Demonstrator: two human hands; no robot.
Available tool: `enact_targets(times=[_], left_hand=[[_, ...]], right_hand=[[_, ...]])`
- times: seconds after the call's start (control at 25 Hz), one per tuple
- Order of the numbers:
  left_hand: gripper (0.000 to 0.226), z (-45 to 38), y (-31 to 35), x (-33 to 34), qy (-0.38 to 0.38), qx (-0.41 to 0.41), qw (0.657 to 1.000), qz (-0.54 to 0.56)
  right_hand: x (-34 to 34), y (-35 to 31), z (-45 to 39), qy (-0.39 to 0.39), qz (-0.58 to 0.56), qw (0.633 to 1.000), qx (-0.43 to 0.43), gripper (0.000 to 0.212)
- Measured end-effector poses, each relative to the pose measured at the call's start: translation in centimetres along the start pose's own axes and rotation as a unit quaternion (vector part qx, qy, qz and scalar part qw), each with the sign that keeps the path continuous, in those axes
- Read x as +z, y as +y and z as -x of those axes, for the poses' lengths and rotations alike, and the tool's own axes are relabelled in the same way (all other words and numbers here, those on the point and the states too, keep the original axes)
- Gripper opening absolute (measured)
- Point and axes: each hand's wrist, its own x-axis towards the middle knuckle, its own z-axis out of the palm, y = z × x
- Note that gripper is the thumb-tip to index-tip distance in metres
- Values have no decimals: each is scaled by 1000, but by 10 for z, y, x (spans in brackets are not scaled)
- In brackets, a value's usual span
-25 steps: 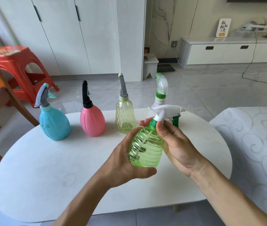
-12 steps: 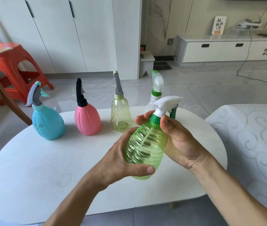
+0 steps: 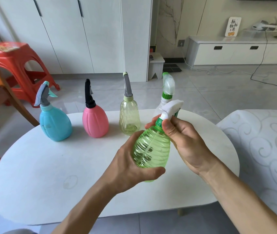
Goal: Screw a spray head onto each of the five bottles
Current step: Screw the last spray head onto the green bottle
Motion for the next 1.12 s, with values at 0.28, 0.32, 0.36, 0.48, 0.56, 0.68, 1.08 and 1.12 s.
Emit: enact_targets(times=[0.28,0.32,0.36,0.48,0.56,0.68,1.08,1.12], left_hand=[[82,3,-2,15,73,0,997,-29],[81,4,-2,17,82,4,996,-37],[79,4,-3,19,94,12,994,-47],[80,5,-3,25,123,35,989,-79],[84,5,-4,28,131,40,987,-89],[85,3,-8,30,141,38,985,-93],[107,1,-8,32,139,73,988,-15],[111,0,-7,31,120,73,990,-23]], right_hand=[[8,-3,1,29,27,999,-3,28],[8,-3,1,32,30,999,-4,27],[8,-3,2,34,30,999,-4,27],[7,-4,3,38,33,999,-11,26],[8,-2,3,42,35,998,-16,25],[13,1,4,78,15,997,-18,27],[27,-7,20,110,306,944,-59,78],[16,-14,17,110,272,953,-83,75]])
